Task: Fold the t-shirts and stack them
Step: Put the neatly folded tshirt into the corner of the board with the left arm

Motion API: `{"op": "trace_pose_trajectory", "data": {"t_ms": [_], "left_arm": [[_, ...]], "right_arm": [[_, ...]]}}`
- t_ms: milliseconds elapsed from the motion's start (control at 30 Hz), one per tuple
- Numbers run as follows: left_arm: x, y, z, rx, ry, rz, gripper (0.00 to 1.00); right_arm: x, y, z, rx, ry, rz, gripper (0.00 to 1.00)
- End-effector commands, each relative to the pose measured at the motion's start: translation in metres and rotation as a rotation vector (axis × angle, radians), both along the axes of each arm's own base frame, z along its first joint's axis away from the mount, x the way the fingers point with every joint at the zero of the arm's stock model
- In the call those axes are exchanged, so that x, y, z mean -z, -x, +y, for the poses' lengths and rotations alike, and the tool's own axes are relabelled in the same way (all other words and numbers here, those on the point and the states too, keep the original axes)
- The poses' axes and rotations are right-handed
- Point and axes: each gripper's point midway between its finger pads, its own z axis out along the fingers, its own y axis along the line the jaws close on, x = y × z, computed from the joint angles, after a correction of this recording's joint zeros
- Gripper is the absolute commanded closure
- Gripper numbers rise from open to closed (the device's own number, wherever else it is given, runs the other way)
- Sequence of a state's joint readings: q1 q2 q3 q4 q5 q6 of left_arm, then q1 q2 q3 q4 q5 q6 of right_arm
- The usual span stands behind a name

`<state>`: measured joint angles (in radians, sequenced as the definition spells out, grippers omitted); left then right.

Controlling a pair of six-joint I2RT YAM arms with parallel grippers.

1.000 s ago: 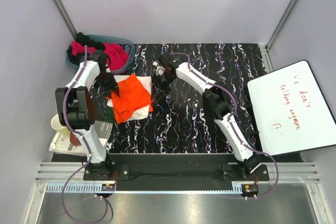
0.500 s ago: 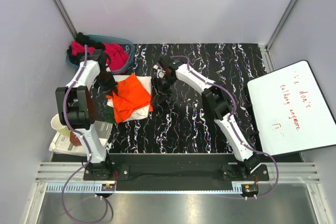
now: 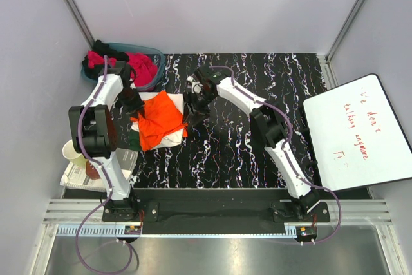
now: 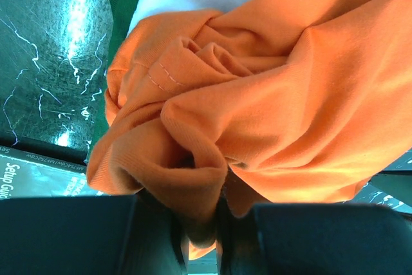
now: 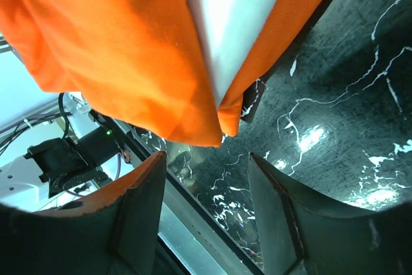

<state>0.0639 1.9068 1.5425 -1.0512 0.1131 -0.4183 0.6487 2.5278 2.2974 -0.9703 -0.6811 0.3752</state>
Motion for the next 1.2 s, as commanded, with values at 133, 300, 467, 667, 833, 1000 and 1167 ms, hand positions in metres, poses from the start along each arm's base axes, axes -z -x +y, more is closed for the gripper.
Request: {"op": "trace_pose_trajectory", "data": {"t_ms": [133,300,467,667,833,1000,1167], "left_arm": [[0.009,-0.013,0.0,0.018,0.012,-0.032,0.86],[0.012,-0.011,0.0,0.027,0.01,-0.021,0.87],[0.016,-0.009,0.002,0.029,0.003,-0.008,0.87],[0.016,-0.013,0.0,0.029,0.013,-0.013,0.87],[0.016,-0.015,-0.002,0.033,0.02,-0.016,0.87],[0.018,-0.013,-0.001,0.038,0.021,-0.007,0.87],[0.017,-0.014,-0.001,0.042,0.017,-0.012,0.87]], "right_arm": [[-0.035,-0.003,0.015,0.009,-0.111,-0.037,0.39],[-0.03,-0.016,0.024,0.01,-0.128,-0.062,0.41],[-0.029,-0.019,0.033,0.004,-0.156,-0.047,0.48],[-0.02,-0.015,0.03,0.007,-0.133,-0.028,0.46],[-0.017,-0.014,0.029,0.005,-0.131,-0.021,0.48],[-0.013,-0.013,0.034,-0.003,-0.148,-0.001,0.53],[-0.015,-0.012,0.035,-0.025,-0.171,0.003,0.58]]}}
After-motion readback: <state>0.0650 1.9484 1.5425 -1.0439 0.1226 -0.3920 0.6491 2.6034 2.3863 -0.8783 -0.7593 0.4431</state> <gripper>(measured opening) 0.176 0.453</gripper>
